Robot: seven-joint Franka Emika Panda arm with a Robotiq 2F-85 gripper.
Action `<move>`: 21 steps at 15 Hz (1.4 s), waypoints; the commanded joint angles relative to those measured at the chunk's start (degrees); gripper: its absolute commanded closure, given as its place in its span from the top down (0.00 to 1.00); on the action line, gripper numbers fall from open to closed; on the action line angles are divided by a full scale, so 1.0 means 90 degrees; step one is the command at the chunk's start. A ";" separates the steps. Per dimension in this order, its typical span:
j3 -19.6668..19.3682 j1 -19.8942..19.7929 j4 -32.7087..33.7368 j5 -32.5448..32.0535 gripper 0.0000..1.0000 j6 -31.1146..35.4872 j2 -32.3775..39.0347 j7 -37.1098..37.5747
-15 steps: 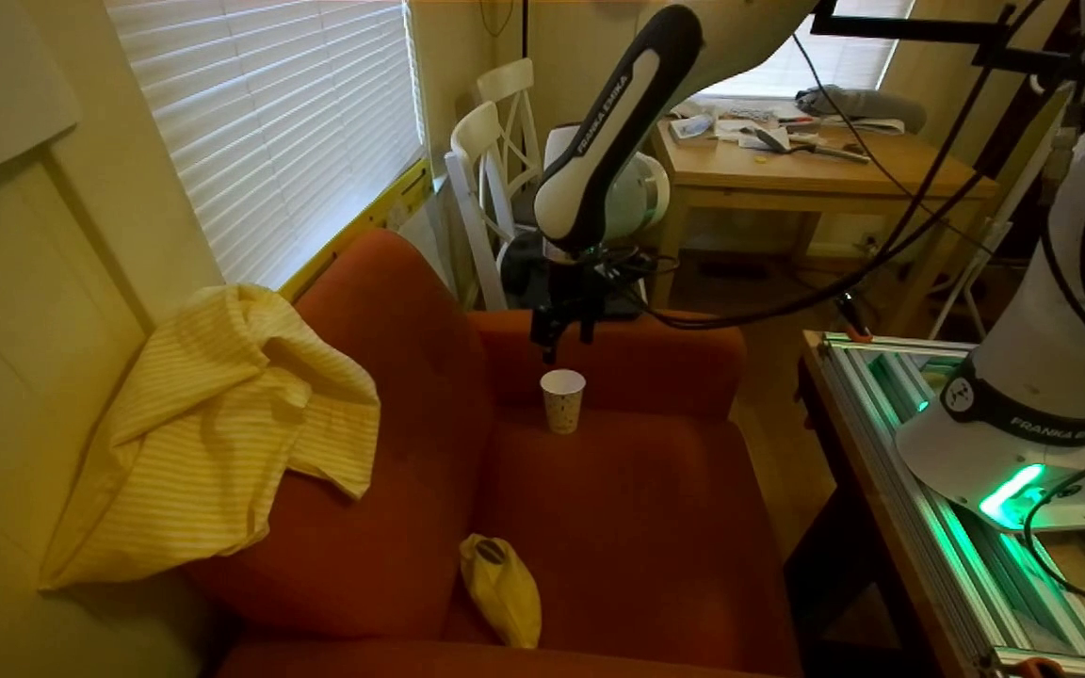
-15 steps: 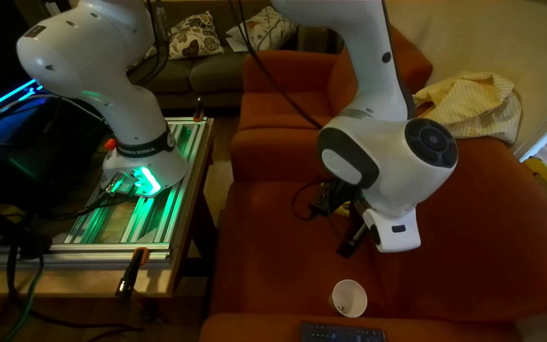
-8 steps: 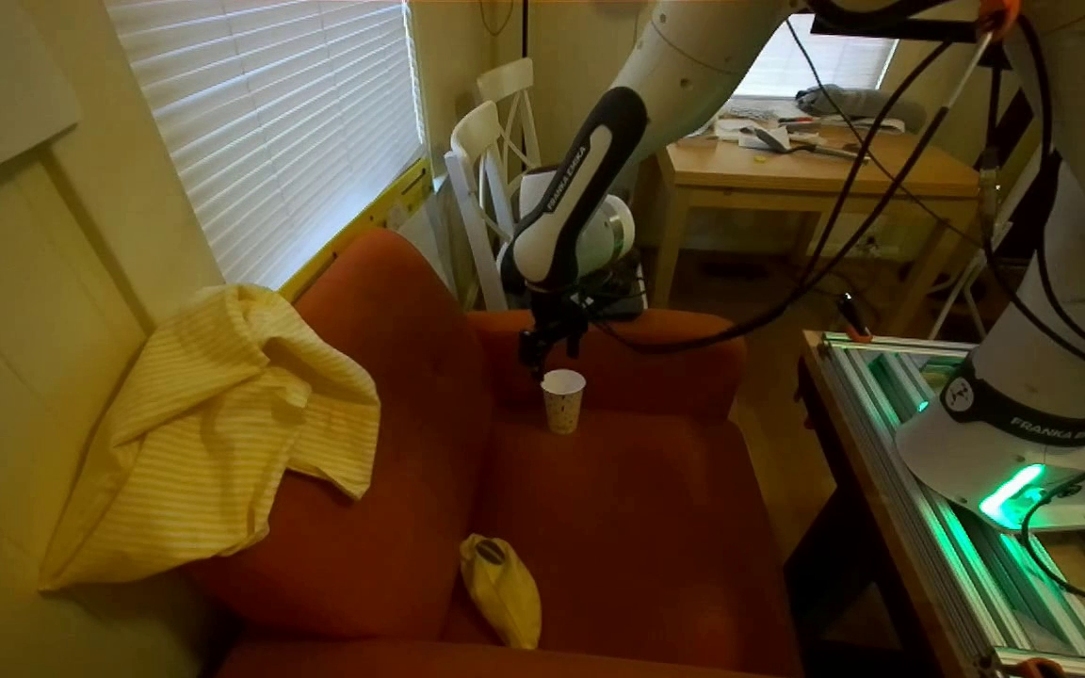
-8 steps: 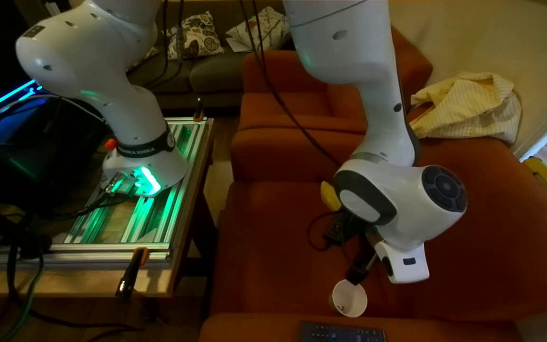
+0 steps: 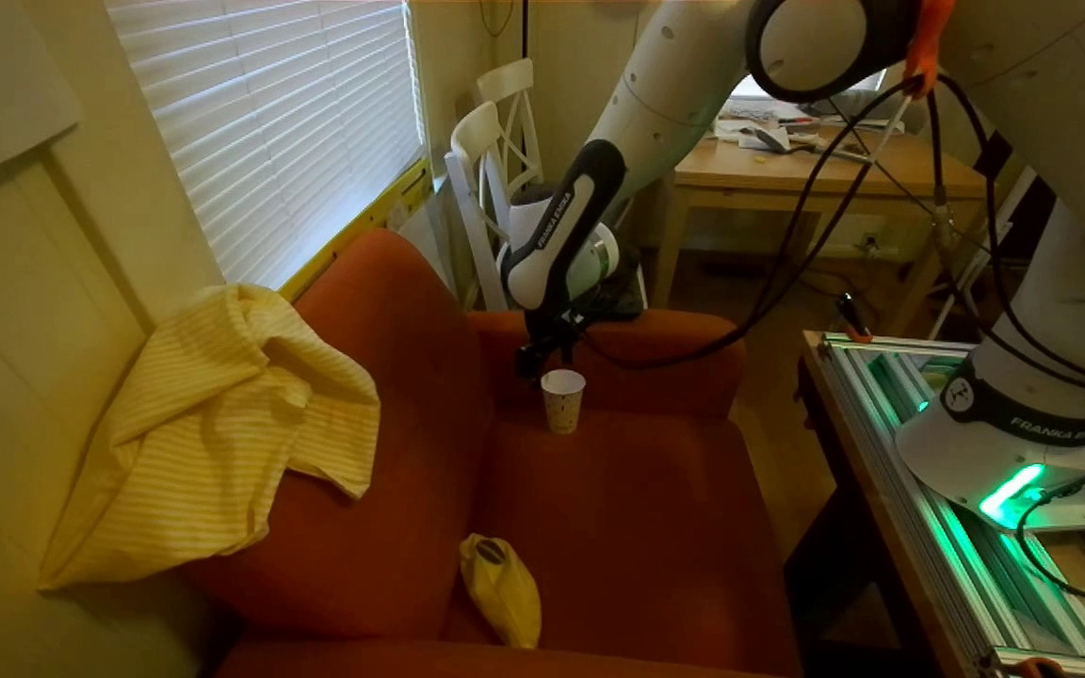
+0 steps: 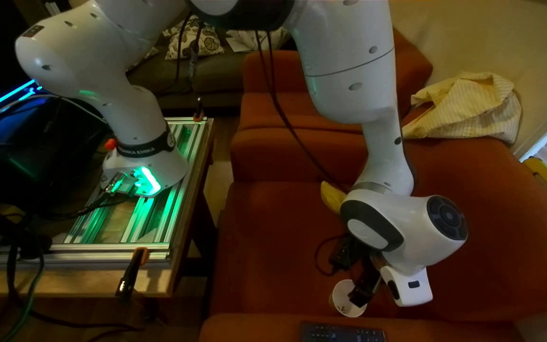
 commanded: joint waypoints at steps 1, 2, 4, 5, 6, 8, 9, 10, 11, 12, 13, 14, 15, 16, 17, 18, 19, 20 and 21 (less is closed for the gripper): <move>0.0066 -0.0160 0.0610 -0.0218 1.00 -0.0261 0.0444 0.0179; 0.0061 -0.0169 0.0708 -0.0220 1.00 -0.0312 0.0518 0.0195; -0.0006 -0.0131 0.0869 -0.0241 1.00 -0.0430 0.0653 0.0305; -0.0014 -0.0136 0.0946 -0.0242 1.00 -0.0495 0.0714 0.0336; -0.0031 -0.0129 0.1021 -0.0247 1.00 -0.0581 0.0761 0.0384; -0.0120 -0.0064 0.1143 -0.0301 1.00 -0.0685 0.0871 0.0536; -0.0137 -0.0063 0.1201 -0.0336 1.00 -0.0780 0.0912 0.0553; -0.0155 -0.0061 0.1262 -0.0362 0.99 -0.0848 0.0959 0.0583; -0.0161 -0.0064 0.1318 -0.0395 0.74 -0.0931 0.0999 0.0593; -0.0167 -0.0066 0.1368 -0.0431 0.74 -0.1014 0.1035 0.0599; -0.0187 -0.0042 0.1413 -0.0489 0.72 -0.1083 0.1075 0.0601; -0.0196 -0.0033 0.1445 -0.0526 0.64 -0.1131 0.1107 0.0596; -0.0198 -0.0029 0.1474 -0.0567 0.56 -0.1180 0.1129 0.0588; -0.0192 -0.0035 0.1513 -0.0592 0.50 -0.1226 0.1159 0.0577; -0.0197 -0.0029 0.1556 -0.0622 0.42 -0.1267 0.1184 0.0571; -0.0199 -0.0025 0.1586 -0.0653 0.36 -0.1296 0.1204 0.0567; -0.0198 -0.0025 0.1618 -0.0682 0.27 -0.1311 0.1226 0.0560; -0.0196 -0.0025 0.1639 -0.0701 0.21 -0.1328 0.1240 0.0558; -0.0193 -0.0032 0.1673 -0.0712 0.13 -0.1364 0.1253 0.0553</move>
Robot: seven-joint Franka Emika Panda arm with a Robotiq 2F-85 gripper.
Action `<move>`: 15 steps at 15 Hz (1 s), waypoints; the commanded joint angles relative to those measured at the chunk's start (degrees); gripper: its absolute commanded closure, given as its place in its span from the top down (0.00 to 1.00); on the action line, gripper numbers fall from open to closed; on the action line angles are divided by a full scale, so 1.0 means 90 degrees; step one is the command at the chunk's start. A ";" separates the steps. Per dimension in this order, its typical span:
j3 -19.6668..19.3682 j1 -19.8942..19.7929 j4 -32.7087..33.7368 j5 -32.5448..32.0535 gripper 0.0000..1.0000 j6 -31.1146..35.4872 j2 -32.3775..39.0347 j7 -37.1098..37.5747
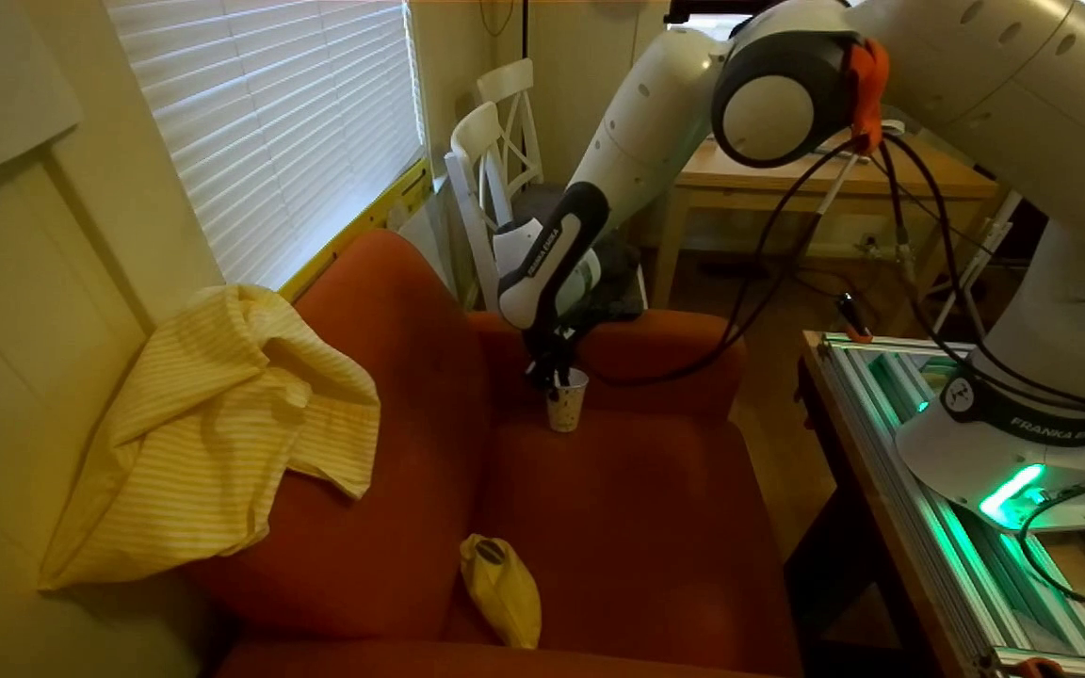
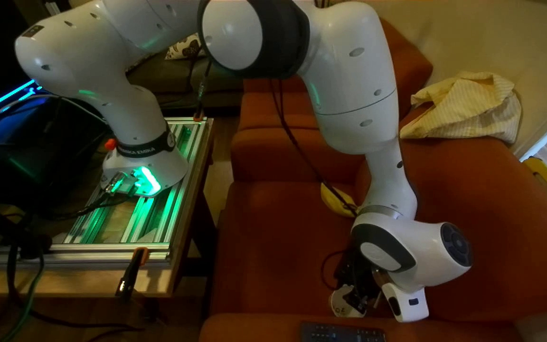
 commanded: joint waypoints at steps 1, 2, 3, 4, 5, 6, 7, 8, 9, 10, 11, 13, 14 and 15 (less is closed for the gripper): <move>-0.0039 0.0011 0.0374 -0.0246 0.07 -0.0304 0.0214 0.0166; -0.0033 0.0019 0.0389 -0.0257 0.03 -0.0343 0.0212 0.0150; -0.0022 0.0037 0.0369 -0.0261 0.03 -0.0364 0.0183 0.0133; 0.0022 0.0047 0.0314 -0.0271 0.01 -0.0431 0.0100 0.0060; 0.0016 0.0123 0.0226 -0.0312 0.00 -0.0409 0.0012 0.0054; 0.0008 0.0187 0.0142 -0.0374 0.02 -0.0375 -0.0071 0.0027; 0.0005 0.0277 0.0025 -0.0460 0.03 -0.0304 -0.0182 -0.0017; -0.0033 0.0402 -0.0120 -0.0608 0.03 -0.0196 -0.0295 -0.0069; -0.0046 0.0510 -0.0257 -0.0756 0.03 -0.0140 -0.0430 -0.0131; -0.0054 0.0627 -0.0403 -0.0912 0.03 -0.0101 -0.0580 -0.0178; -0.0038 0.0705 -0.0494 -0.1053 0.03 -0.0086 -0.0688 -0.0250; 0.0005 0.0894 -0.0784 -0.1334 0.03 -0.0097 -0.1019 -0.0401; 0.0036 0.0991 -0.0982 -0.1466 0.03 -0.0123 -0.1232 -0.0492; 0.0060 0.1066 -0.1104 -0.1584 0.03 -0.0118 -0.1368 -0.0570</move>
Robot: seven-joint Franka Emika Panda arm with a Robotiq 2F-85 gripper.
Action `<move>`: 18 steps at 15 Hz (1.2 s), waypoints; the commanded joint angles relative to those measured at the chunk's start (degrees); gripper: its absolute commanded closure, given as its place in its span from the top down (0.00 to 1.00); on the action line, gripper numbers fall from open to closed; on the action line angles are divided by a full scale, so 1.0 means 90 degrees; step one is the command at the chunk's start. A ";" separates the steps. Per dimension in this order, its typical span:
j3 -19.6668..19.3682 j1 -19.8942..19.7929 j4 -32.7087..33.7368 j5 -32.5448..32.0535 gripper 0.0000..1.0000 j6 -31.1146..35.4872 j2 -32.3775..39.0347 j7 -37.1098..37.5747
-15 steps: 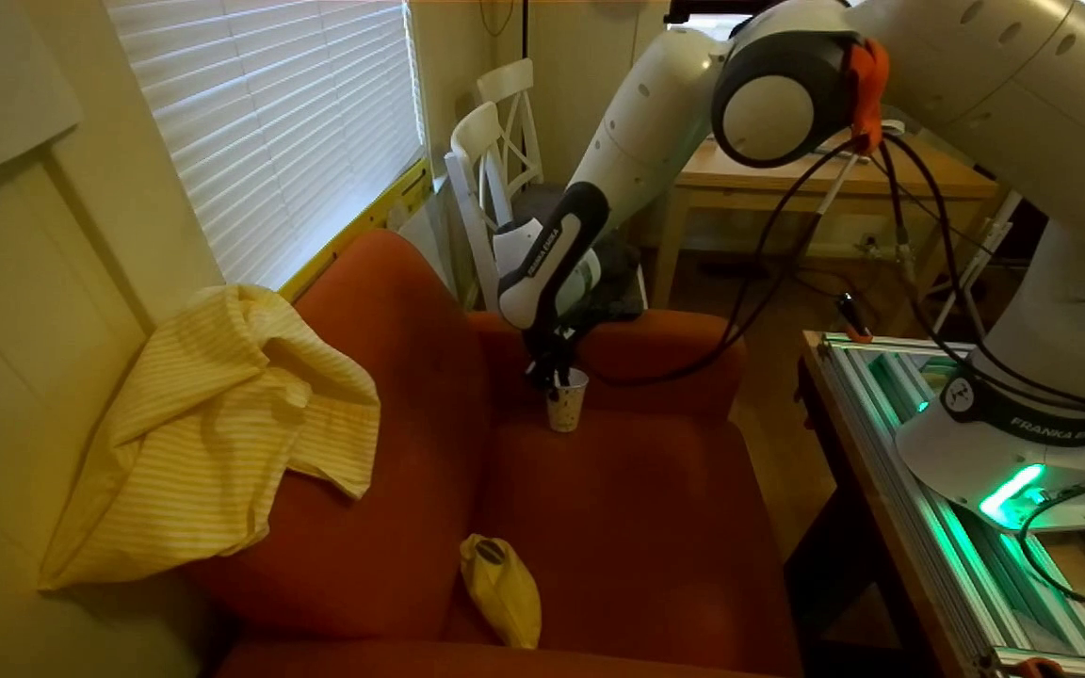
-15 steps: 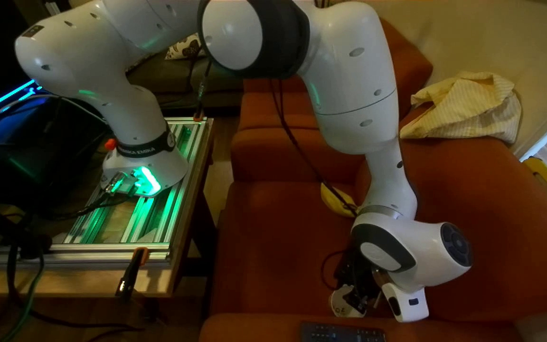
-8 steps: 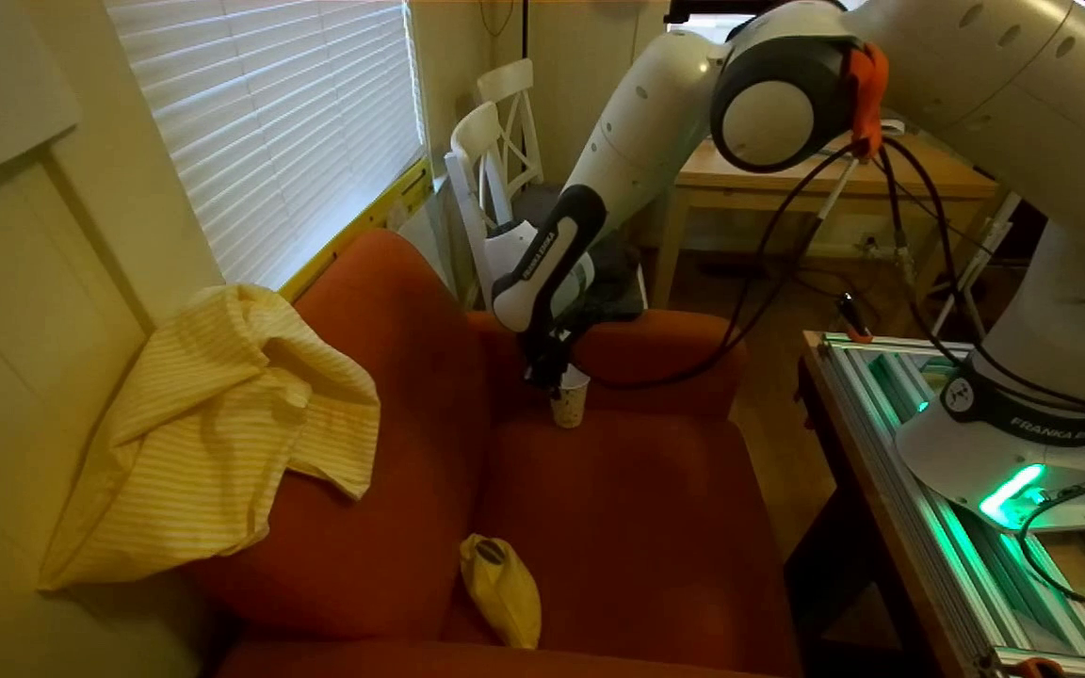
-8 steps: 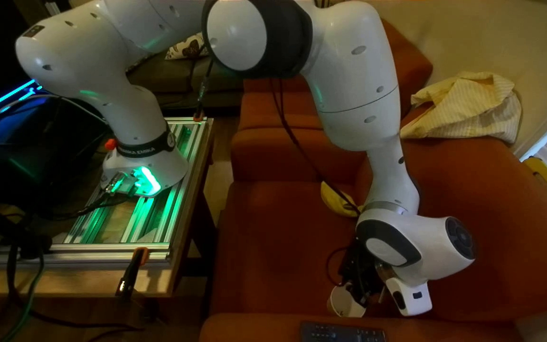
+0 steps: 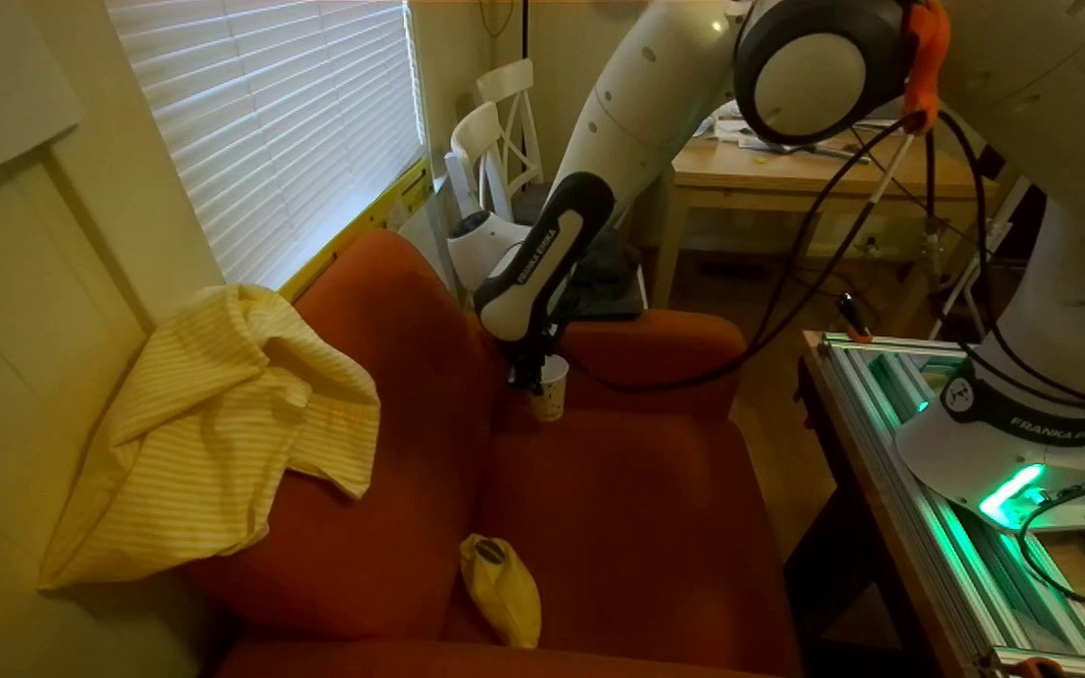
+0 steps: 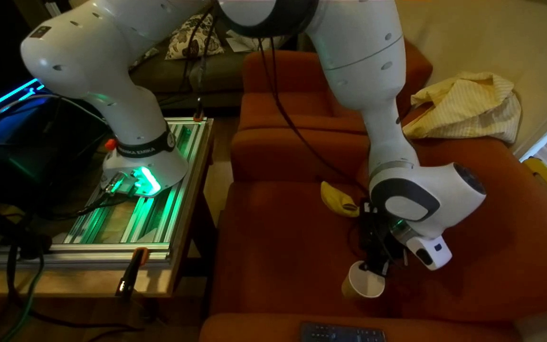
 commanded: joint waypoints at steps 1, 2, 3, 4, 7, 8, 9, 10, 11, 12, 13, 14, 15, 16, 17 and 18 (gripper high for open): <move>0.0072 0.0282 -0.0896 -0.0536 0.03 0.0060 -0.0833 -0.0351; 0.0096 0.0361 -0.1019 -0.0655 0.03 0.0050 -0.0974 -0.0423; 0.0124 0.0418 -0.1100 -0.0760 0.03 0.0017 -0.1091 -0.0497; 0.0168 0.0476 -0.1177 -0.0845 0.03 -0.0044 -0.1216 -0.0561; 0.0366 0.0564 -0.1412 -0.1028 0.03 -0.0251 -0.1578 -0.0871; 0.0457 0.0561 -0.1426 -0.1055 0.03 -0.0474 -0.1685 -0.1026; 0.0523 0.0607 -0.1458 -0.1116 0.03 -0.0606 -0.1778 -0.1128; 0.0591 0.0637 -0.1473 -0.1177 0.03 -0.0725 -0.1850 -0.1237; 0.0647 0.0682 -0.1508 -0.1241 0.03 -0.0828 -0.1935 -0.1299; 0.0703 0.0724 -0.1509 -0.1312 0.03 -0.0905 -0.1997 -0.1377; 0.0773 0.0766 -0.1544 -0.1376 0.03 -0.0925 -0.2074 -0.1461; 0.0836 0.0806 -0.1584 -0.1431 0.03 -0.0897 -0.2133 -0.1531; 0.0929 0.0840 -0.1633 -0.1461 0.03 -0.0869 -0.2200 -0.1619; 0.1011 0.0862 -0.1646 -0.1459 0.03 -0.0893 -0.2246 -0.1703; 0.1126 0.0870 -0.1665 -0.1388 0.03 -0.0965 -0.2285 -0.1781; 0.1212 0.0894 -0.1724 -0.1363 0.03 -0.0940 -0.2327 -0.1829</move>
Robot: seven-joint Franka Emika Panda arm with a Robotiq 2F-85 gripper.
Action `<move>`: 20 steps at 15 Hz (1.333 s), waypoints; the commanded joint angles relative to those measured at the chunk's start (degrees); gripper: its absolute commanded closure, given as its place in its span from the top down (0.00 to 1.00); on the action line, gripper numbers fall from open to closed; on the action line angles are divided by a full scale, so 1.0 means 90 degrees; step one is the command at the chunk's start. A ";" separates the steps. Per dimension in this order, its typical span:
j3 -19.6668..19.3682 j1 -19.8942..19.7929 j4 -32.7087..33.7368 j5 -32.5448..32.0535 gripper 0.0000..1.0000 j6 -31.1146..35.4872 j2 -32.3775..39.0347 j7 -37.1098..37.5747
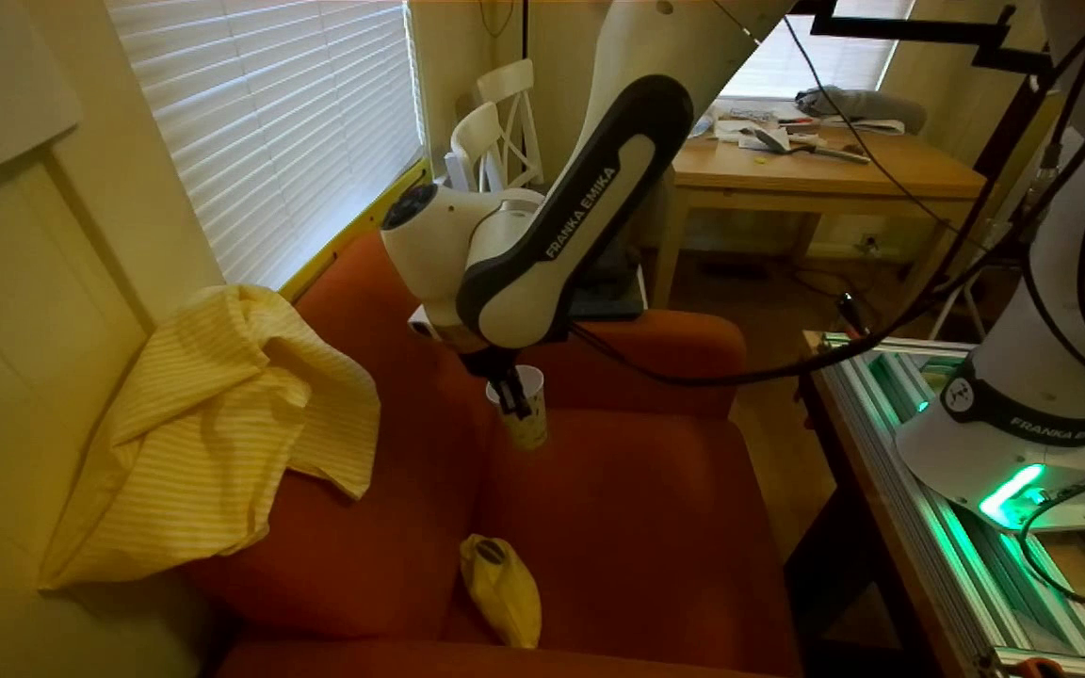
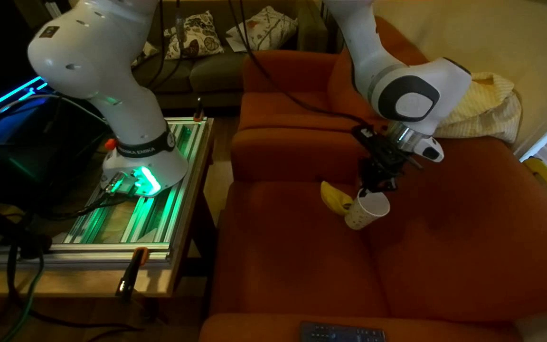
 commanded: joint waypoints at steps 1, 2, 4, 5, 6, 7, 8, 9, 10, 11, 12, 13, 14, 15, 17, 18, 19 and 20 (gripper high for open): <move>0.0307 0.0054 -0.0388 -0.0081 0.03 -0.0068 -0.0354 -0.0254; 0.0372 0.0071 -0.0427 -0.0073 0.03 -0.0013 -0.0366 -0.0276; 0.0342 0.0059 -0.0134 -0.0017 0.04 -0.0040 -0.0127 -0.0106; 0.0343 0.0069 -0.0133 -0.0018 0.04 -0.0040 -0.0123 -0.0101; 0.0334 0.0062 -0.0132 -0.0019 0.04 -0.0040 -0.0123 -0.0101; 0.0322 0.0048 -0.0133 -0.0019 0.04 -0.0040 -0.0123 -0.0101; 0.0314 0.0037 -0.0133 -0.0019 0.04 -0.0040 -0.0123 -0.0101; 0.0313 0.0032 -0.0133 -0.0019 0.04 -0.0040 -0.0123 -0.0101; 0.0313 0.0029 -0.0133 -0.0018 0.04 -0.0040 -0.0123 -0.0101; 0.0314 0.0030 -0.0133 -0.0018 0.04 -0.0039 -0.0123 -0.0101; 0.0313 0.0029 -0.0133 -0.0018 0.03 -0.0039 -0.0123 -0.0101; 0.0341 0.0067 -0.0329 -0.0110 0.03 0.0194 -0.0209 -0.0170; 0.0319 0.0198 -0.0360 -0.0275 0.03 0.0238 -0.0231 -0.0155; 0.0325 0.0332 -0.0342 -0.0430 0.03 0.0251 -0.0227 -0.0174; 0.0338 0.0576 -0.0280 -0.0776 0.03 0.0242 -0.0217 -0.0199; 0.0357 0.0693 -0.0232 -0.0934 0.03 0.0219 -0.0197 -0.0216; 0.0393 0.0811 -0.0168 -0.1079 0.03 0.0192 -0.0160 -0.0255; 0.0434 0.0911 -0.0102 -0.1204 0.03 0.0160 -0.0120 -0.0322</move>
